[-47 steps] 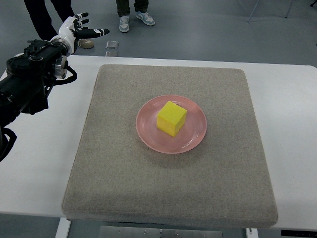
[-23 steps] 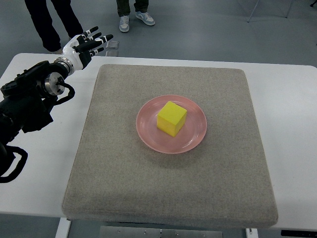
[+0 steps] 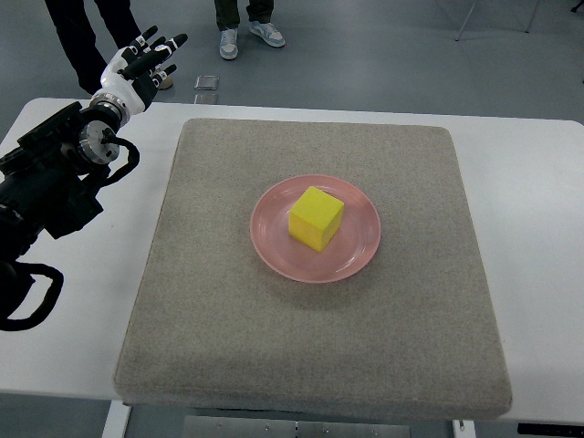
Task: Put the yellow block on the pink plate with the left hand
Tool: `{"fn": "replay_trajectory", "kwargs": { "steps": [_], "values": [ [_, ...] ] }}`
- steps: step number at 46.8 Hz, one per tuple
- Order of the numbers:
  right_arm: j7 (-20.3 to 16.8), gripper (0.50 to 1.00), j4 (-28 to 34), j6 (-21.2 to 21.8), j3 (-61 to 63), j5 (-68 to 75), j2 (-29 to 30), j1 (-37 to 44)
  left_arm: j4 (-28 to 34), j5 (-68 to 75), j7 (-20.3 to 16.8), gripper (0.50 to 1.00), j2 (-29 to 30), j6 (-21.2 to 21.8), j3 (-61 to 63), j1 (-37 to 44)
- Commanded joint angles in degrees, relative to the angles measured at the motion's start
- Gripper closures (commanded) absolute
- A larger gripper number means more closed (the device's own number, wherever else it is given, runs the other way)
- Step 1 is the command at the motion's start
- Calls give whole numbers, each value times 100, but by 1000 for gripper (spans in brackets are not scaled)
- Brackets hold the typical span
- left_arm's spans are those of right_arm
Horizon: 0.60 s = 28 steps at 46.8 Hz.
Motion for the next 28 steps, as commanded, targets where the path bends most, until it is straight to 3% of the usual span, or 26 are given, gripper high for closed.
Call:
{"fn": "replay_trajectory", "kwargs": {
  "steps": [1,6,14,18,21,28],
  "values": [
    [-2,576,0,0,6,0,0,0,-23,-8,-2,551,0,-18,8,9],
    [7,576,0,0,-2,0,0,0,-14,-8,-2,544,-17,-35,-1,9],
    [-2,576,0,0,6,0,0,0,-23,-26,15,546,-70,281,-1,-26],
    [-2,576,0,0,6,0,0,0,-49,-17,6,540,-70,281,-1,-26],
    [-2,576,0,0,-2,0,0,0,-58,-8,-2,508,-61,264,8,-18],
    [7,576,0,0,-2,0,0,0,-58,-8,-82,506,-44,246,8,9]
  ]
}}
